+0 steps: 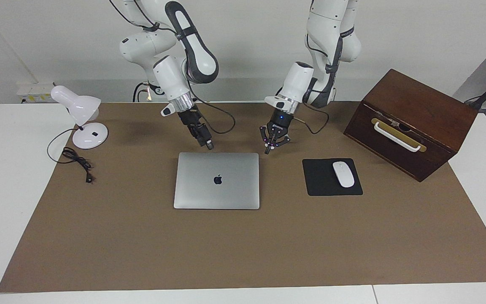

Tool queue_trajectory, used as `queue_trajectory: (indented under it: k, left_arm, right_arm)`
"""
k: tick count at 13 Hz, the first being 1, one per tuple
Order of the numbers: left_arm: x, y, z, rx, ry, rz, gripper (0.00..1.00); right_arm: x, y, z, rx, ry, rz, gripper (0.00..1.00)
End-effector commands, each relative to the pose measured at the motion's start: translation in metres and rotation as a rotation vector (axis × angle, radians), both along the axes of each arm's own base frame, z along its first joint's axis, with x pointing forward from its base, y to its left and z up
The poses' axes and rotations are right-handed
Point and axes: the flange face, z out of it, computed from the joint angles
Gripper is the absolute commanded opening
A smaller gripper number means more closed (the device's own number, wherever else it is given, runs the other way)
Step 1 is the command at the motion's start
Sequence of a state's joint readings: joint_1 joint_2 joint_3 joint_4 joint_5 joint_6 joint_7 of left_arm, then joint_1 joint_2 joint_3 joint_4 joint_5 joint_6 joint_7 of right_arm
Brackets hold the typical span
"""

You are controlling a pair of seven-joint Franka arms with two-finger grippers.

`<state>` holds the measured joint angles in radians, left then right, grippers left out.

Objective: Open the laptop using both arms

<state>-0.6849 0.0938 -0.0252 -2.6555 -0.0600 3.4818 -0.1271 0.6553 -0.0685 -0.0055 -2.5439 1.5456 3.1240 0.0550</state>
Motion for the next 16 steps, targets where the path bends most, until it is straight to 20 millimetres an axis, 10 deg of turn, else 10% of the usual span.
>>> queue_trajectory:
  k: [1,16]
  left_arm:
    - [0.009,-0.024,-0.010,-0.013,-0.008,-0.013,0.00]
    - [0.037,-0.040,-0.041,0.037,-0.018,-0.051,0.00]
  right_arm:
    - [0.019,0.000,0.001,0.008,-0.009,-0.044,0.94]
    - [0.048,0.007,0.013,0.027,-0.048,-0.054,0.94]
